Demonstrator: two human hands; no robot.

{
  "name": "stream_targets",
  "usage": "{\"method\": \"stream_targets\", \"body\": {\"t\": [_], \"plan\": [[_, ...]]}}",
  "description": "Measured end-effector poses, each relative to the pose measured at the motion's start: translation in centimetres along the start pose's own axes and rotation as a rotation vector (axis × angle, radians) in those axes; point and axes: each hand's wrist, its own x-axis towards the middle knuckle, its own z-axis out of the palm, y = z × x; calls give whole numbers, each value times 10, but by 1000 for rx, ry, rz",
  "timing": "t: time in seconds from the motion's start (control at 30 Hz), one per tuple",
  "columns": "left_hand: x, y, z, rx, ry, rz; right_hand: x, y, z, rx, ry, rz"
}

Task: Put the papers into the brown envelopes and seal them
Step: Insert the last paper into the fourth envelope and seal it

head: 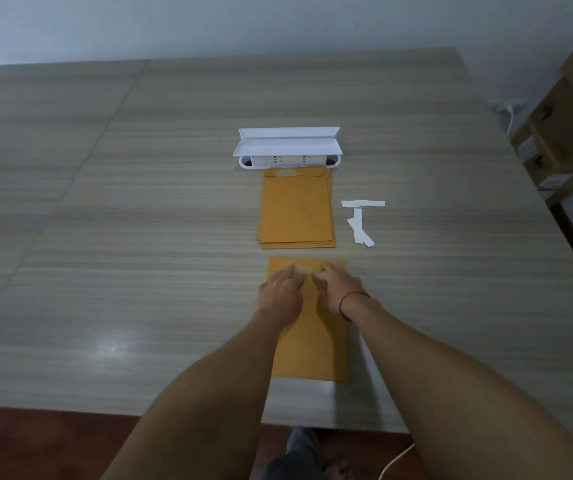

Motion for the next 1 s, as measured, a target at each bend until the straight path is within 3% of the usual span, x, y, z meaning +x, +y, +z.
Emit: {"method": "stream_targets", "body": {"t": [0.17,0.33,0.57,0.87,1.0], "plan": [[-2,-15,1,127,-52,-76,-12,17,4,-142,20,32],[0,-4,-3,153,-94,-98,-8,-10,10,-227,111,15],[8,-9,-9,205,-126,-126,-13,-20,27,-244,41,75],[-7,-10,-9,121,11,-291,-20,0,11,-245,2,233],[-21,-12,-4,-53,60,-362,-28,-7,10,-82,149,283]]}}
